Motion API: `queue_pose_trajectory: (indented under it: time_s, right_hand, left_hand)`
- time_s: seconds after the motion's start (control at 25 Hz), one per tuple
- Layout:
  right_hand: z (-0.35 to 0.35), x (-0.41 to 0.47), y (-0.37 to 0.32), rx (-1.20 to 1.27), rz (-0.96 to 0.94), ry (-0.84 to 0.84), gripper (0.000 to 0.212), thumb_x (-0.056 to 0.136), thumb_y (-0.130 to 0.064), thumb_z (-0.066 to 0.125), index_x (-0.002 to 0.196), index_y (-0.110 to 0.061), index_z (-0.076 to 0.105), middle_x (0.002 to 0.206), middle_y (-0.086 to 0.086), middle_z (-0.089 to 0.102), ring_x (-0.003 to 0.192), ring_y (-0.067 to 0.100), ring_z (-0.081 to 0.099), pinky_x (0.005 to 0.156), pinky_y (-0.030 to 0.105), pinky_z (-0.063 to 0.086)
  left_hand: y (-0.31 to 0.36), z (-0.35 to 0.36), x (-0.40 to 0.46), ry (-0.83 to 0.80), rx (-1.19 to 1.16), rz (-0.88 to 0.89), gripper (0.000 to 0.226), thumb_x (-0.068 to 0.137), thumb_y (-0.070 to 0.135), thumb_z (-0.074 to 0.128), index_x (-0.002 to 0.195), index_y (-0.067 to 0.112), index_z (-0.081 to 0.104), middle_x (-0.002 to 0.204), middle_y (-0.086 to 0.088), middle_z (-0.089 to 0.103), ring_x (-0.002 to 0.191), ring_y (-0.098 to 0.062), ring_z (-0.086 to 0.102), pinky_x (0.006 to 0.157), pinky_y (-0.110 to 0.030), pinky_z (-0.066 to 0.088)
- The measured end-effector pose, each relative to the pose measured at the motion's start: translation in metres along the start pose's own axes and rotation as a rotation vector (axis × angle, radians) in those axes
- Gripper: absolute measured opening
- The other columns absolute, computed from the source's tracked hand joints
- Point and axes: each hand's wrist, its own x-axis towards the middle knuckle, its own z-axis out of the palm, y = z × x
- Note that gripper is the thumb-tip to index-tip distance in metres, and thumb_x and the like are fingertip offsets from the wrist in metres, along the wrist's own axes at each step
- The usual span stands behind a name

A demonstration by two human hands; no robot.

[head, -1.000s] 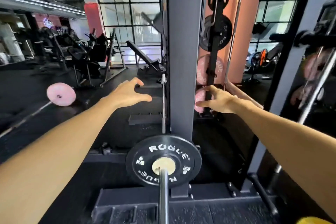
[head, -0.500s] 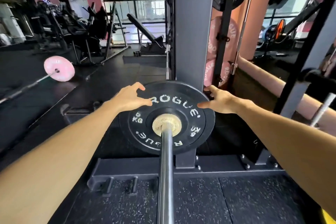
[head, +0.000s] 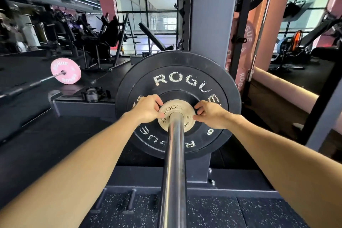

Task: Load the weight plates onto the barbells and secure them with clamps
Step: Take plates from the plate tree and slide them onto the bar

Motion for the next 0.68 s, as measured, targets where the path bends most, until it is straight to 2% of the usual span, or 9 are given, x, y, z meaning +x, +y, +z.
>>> queue_pose_trajectory:
  time_s: [0.08, 0.16, 0.24, 0.36, 0.44, 0.48, 0.6, 0.68]
  right_hand:
    - [0.016, 0.006, -0.002, 0.014, -0.004, 0.068, 0.047, 0.09, -0.027, 0.068, 0.128, -0.007, 0.049, 0.106, 0.002, 0.056, 0.095, 0.019, 0.054, 0.08, 0.027, 0.043]
    - [0.025, 0.007, -0.006, 0.033, 0.008, 0.122, 0.047, 0.088, -0.026, 0.069, 0.124, -0.007, 0.047, 0.112, 0.007, 0.054, 0.091, 0.02, 0.052, 0.075, 0.027, 0.037]
    - [0.028, 0.006, -0.011, 0.059, 0.011, 0.139, 0.045, 0.088, -0.025, 0.069, 0.121, -0.008, 0.044, 0.114, 0.01, 0.054, 0.091, 0.022, 0.052, 0.074, 0.028, 0.037]
    - [0.027, 0.002, -0.017, 0.063, -0.012, 0.144, 0.031, 0.092, -0.018, 0.063, 0.115, -0.009, 0.044, 0.103, 0.008, 0.054, 0.088, 0.025, 0.051, 0.072, 0.029, 0.038]
    - [0.026, -0.002, -0.018, -0.014, -0.026, 0.145, 0.014, 0.093, -0.019, 0.062, 0.097, -0.013, 0.05, 0.09, 0.005, 0.055, 0.084, 0.025, 0.052, 0.066, 0.029, 0.04]
    - [0.026, -0.005, -0.018, -0.035, -0.033, 0.14, 0.014, 0.093, -0.02, 0.062, 0.088, -0.013, 0.051, 0.084, 0.005, 0.056, 0.081, 0.025, 0.053, 0.064, 0.032, 0.044]
    - [0.027, -0.019, -0.016, 0.004, -0.049, 0.152, 0.014, 0.093, -0.02, 0.063, 0.085, -0.011, 0.056, 0.083, 0.009, 0.061, 0.078, 0.028, 0.06, 0.078, 0.042, 0.055]
    - [0.03, -0.03, -0.017, 0.03, -0.056, 0.162, 0.013, 0.092, -0.019, 0.064, 0.084, -0.012, 0.056, 0.085, 0.01, 0.063, 0.084, 0.031, 0.064, 0.078, 0.042, 0.055]
  left_hand:
    - [-0.005, 0.009, 0.001, 0.064, -0.056, 0.015, 0.04, 0.076, 0.018, 0.086, 0.108, 0.016, 0.062, 0.087, 0.004, 0.065, 0.085, -0.015, 0.063, 0.086, -0.023, 0.045]
    - [-0.009, 0.013, 0.001, 0.085, -0.078, 0.013, 0.036, 0.08, 0.018, 0.083, 0.11, 0.016, 0.062, 0.087, 0.004, 0.064, 0.084, -0.013, 0.06, 0.08, -0.02, 0.039]
    - [-0.011, 0.018, 0.002, 0.068, -0.024, 0.013, 0.027, 0.085, 0.02, 0.079, 0.108, 0.014, 0.066, 0.087, 0.001, 0.065, 0.086, -0.015, 0.061, 0.08, -0.024, 0.042]
    - [-0.018, 0.03, 0.002, 0.058, 0.001, 0.01, 0.015, 0.09, 0.02, 0.073, 0.097, 0.008, 0.069, 0.086, -0.007, 0.066, 0.091, -0.029, 0.067, 0.085, -0.041, 0.056]
    - [-0.02, 0.035, -0.001, 0.082, -0.018, 0.025, 0.011, 0.091, 0.018, 0.071, 0.096, 0.009, 0.067, 0.086, -0.007, 0.065, 0.092, -0.031, 0.068, 0.084, -0.047, 0.058]
    - [-0.02, 0.035, -0.003, 0.089, -0.022, 0.037, 0.009, 0.091, 0.017, 0.07, 0.096, 0.009, 0.067, 0.086, -0.007, 0.064, 0.092, -0.031, 0.067, 0.084, -0.048, 0.058]
    - [-0.015, 0.032, -0.013, 0.103, 0.01, 0.069, 0.008, 0.092, 0.017, 0.069, 0.096, 0.012, 0.066, 0.087, -0.005, 0.064, 0.09, -0.031, 0.068, 0.081, -0.047, 0.059]
    - [-0.014, 0.031, -0.022, 0.113, 0.029, 0.077, 0.005, 0.092, 0.018, 0.069, 0.095, 0.016, 0.066, 0.087, -0.004, 0.064, 0.087, -0.031, 0.068, 0.079, -0.047, 0.059]
